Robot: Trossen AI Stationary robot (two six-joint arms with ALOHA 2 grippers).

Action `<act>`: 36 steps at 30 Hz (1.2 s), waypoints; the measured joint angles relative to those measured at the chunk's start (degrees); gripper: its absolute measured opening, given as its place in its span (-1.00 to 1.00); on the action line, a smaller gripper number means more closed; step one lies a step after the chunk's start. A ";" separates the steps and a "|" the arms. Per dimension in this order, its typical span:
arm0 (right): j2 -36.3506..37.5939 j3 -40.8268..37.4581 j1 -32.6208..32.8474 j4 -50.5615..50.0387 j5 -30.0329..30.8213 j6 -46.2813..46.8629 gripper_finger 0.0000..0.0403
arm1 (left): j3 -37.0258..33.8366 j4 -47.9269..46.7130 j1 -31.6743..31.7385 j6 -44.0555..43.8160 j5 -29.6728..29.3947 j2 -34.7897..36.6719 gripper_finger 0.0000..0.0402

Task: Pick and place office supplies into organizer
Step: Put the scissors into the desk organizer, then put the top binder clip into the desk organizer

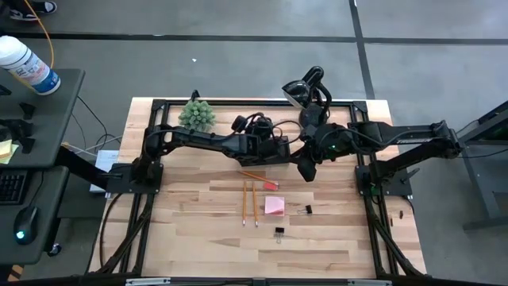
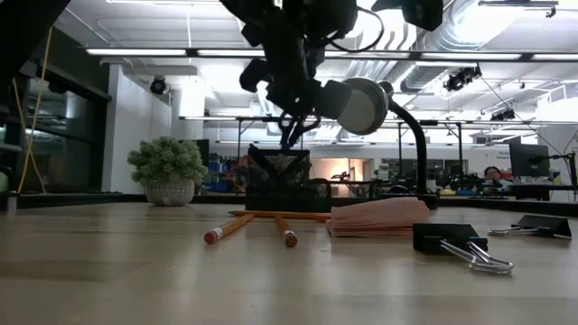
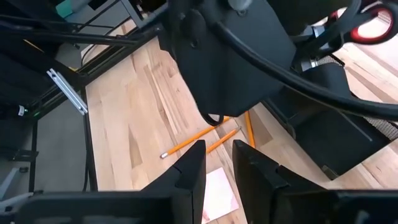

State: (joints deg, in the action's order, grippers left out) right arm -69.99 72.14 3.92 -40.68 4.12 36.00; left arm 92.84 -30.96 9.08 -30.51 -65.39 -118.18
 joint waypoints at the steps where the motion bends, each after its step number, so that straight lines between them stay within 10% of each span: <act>1: -0.01 0.00 0.00 0.14 0.00 -0.06 -0.63 | -0.23 -0.03 0.00 -0.68 0.33 -0.01 -0.66; 20: -0.01 0.00 0.00 0.30 1.73 -0.43 -0.63 | 0.16 7.87 -0.49 0.53 9.16 0.66 -0.14; 36: -0.01 0.00 0.00 -0.51 1.09 -2.50 -0.63 | 0.21 15.69 -6.02 19.35 8.93 5.49 -0.26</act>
State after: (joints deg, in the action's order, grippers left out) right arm -70.00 72.14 3.92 -41.19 5.21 33.51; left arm 93.05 -15.27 3.07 -11.17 -56.46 -112.68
